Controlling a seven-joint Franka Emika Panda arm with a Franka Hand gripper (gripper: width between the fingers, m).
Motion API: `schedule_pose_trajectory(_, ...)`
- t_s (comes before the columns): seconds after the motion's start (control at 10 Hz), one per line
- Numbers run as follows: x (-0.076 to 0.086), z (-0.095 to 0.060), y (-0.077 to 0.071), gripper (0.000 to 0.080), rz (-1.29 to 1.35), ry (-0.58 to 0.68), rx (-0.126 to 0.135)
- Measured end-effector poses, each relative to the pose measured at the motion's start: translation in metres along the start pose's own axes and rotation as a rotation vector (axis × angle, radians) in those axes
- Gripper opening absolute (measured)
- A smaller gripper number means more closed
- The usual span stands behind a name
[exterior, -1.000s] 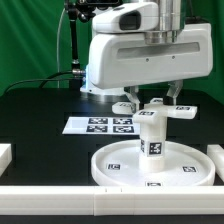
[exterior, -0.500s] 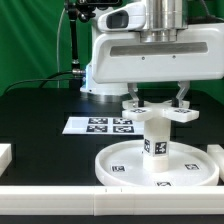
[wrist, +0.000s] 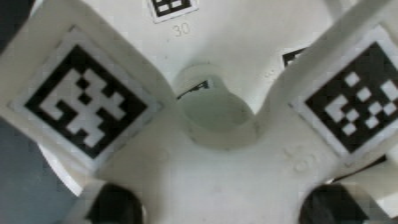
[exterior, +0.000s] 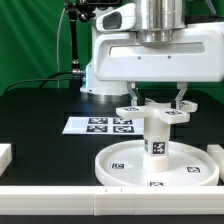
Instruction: Assemble round table
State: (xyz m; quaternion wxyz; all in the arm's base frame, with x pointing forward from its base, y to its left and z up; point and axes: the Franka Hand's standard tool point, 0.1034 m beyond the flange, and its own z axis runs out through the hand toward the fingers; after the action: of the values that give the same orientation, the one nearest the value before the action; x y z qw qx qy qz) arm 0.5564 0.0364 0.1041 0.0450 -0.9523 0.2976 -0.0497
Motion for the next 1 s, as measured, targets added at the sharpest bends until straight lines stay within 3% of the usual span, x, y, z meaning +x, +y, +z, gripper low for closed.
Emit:
schedule_pose_trajectory(0.4, -0.0008, -0.0004, -0.0020, 0.0439, 0.440, 0.020, 0.020)
schedule_pose_trajectory(0.6, -0.0031, 0.0008, -0.0054, 0.0438, 0.694, 0.021, 0.043)
schedule_pose_trajectory(1.0, -0.0019, 0.0021, -0.0054, 0.0438, 0.876, 0.027, 0.059)
